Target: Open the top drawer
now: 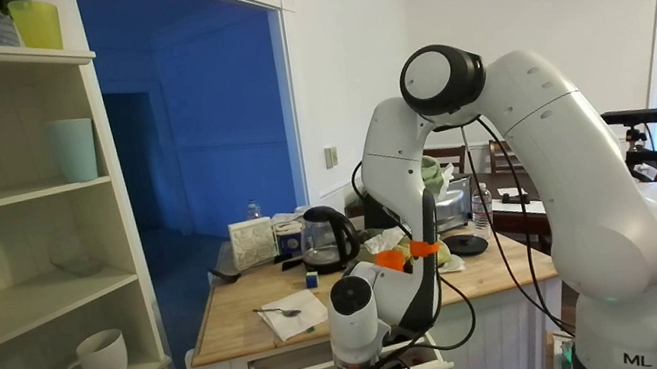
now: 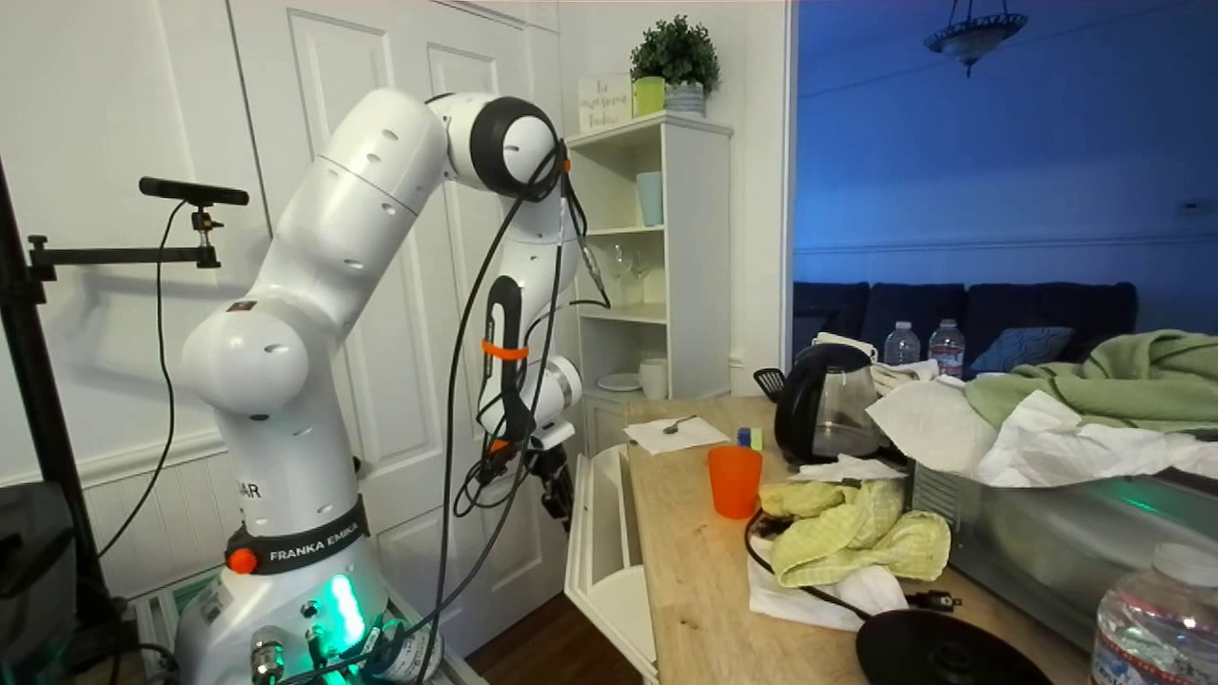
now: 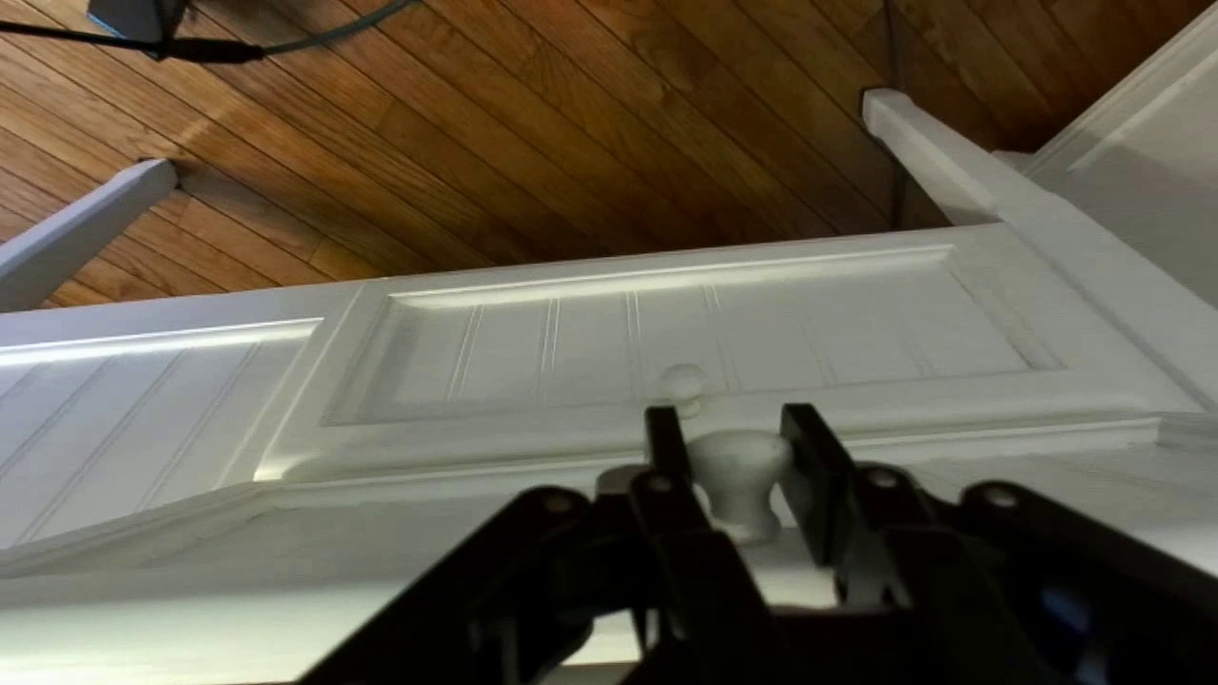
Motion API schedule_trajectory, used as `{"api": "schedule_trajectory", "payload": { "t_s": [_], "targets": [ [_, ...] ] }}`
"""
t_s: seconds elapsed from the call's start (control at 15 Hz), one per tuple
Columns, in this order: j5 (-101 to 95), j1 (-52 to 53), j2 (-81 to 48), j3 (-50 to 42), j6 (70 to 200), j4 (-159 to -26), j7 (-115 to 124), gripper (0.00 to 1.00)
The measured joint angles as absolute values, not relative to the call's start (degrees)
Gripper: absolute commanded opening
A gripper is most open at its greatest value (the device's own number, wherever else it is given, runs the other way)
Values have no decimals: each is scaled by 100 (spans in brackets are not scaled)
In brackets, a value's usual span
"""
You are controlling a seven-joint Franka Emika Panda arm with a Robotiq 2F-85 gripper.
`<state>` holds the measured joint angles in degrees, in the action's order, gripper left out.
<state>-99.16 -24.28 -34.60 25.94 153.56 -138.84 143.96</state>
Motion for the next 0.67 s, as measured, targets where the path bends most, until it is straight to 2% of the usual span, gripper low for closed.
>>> {"api": "schedule_trajectory", "payload": {
  "t_s": [0.67],
  "targets": [
    [-9916,-2445,-3823,2566,15571,-13788,14448,8]
  ]
}}
